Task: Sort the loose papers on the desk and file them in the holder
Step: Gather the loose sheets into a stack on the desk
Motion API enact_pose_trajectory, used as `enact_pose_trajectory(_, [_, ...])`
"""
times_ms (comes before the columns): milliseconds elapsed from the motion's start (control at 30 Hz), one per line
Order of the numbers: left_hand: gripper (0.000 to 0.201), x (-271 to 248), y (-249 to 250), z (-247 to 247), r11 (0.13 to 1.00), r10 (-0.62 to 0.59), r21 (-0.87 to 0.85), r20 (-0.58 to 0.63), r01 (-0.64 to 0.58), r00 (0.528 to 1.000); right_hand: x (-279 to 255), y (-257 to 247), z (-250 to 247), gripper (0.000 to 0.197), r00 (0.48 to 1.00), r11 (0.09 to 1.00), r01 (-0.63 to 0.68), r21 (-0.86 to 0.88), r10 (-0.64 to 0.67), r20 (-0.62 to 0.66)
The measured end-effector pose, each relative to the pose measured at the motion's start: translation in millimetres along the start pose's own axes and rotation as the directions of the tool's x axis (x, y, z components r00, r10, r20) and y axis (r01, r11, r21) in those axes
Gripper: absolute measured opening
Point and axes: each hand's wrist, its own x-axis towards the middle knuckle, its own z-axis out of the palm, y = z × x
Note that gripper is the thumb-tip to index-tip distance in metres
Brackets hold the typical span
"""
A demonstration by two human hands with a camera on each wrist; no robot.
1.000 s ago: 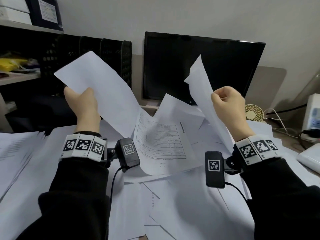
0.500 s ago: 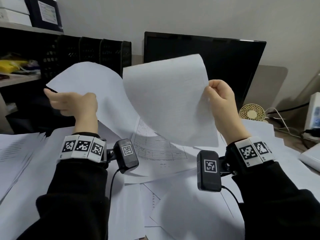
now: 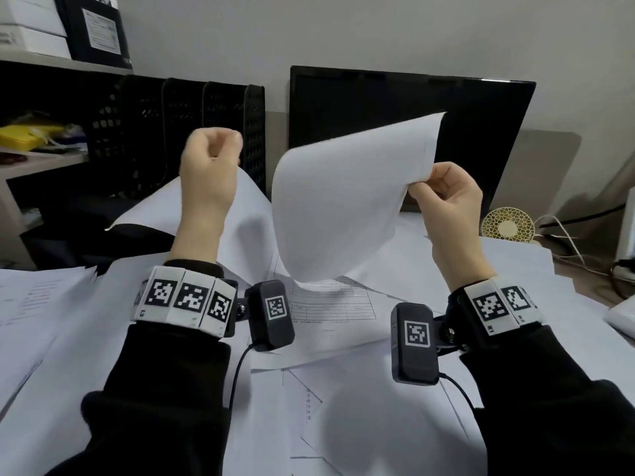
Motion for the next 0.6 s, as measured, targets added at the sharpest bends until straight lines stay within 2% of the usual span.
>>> enact_pose_trajectory(33, [0.02, -4, 4, 5, 0.998, -0.048, -0.023, 0.071, 0.05, 0.996, 1, 1, -1, 0.025, 0.999, 0.999, 0.039, -0.025, -0.039, 0.001])
enact_pose_trajectory(100, [0.029, -10, 7, 13, 0.989, -0.146, -0.007, 0.203, 0.15, 0.968, 0, 4, -4, 0.024, 0.997, 0.997, 0.07, -0.031, -0.068, 0.04])
enact_pose_trajectory(167, [0.047, -14, 8, 15, 0.968, -0.242, 0.007, 0.309, 0.252, 0.92, -4, 12, -6, 0.015, 0.986, 0.998, 0.057, -0.021, -0.053, 0.155])
enact_pose_trajectory(233, [0.057, -17, 7, 14, 0.939, -0.32, 0.002, 0.362, 0.343, 0.875, -10, 18, -8, 0.004, 0.952, 0.992, 0.043, -0.119, -0.005, 0.307])
enact_pose_trajectory(300, [0.061, -17, 3, 12, 0.921, -0.364, 0.01, 0.379, 0.39, 0.851, -12, 30, -10, 0.01, 0.903, 0.954, 0.042, -0.296, 0.091, 0.42])
enact_pose_trajectory(367, [0.061, -16, 0, 9, 0.912, -0.384, 0.001, 0.357, 0.41, 0.852, -16, 40, -13, 0.028, 0.849, 0.884, 0.018, -0.466, 0.232, 0.474])
enact_pose_trajectory(400, [0.058, -15, -1, 7, 0.91, -0.389, -0.004, 0.336, 0.415, 0.858, -18, 46, -14, 0.03, 0.819, 0.85, 0.002, -0.527, 0.301, 0.489])
enact_pose_trajectory(500, [0.047, -11, -1, 1, 0.915, -0.391, 0.015, 0.277, 0.403, 0.878, -22, 61, -21, 0.034, 0.738, 0.771, -0.031, -0.636, 0.447, 0.506])
enact_pose_trajectory(600, [0.036, -7, -3, -3, 0.918, -0.385, 0.01, 0.27, 0.397, 0.883, -22, 64, -23, 0.039, 0.645, 0.724, -0.048, -0.688, 0.549, 0.532])
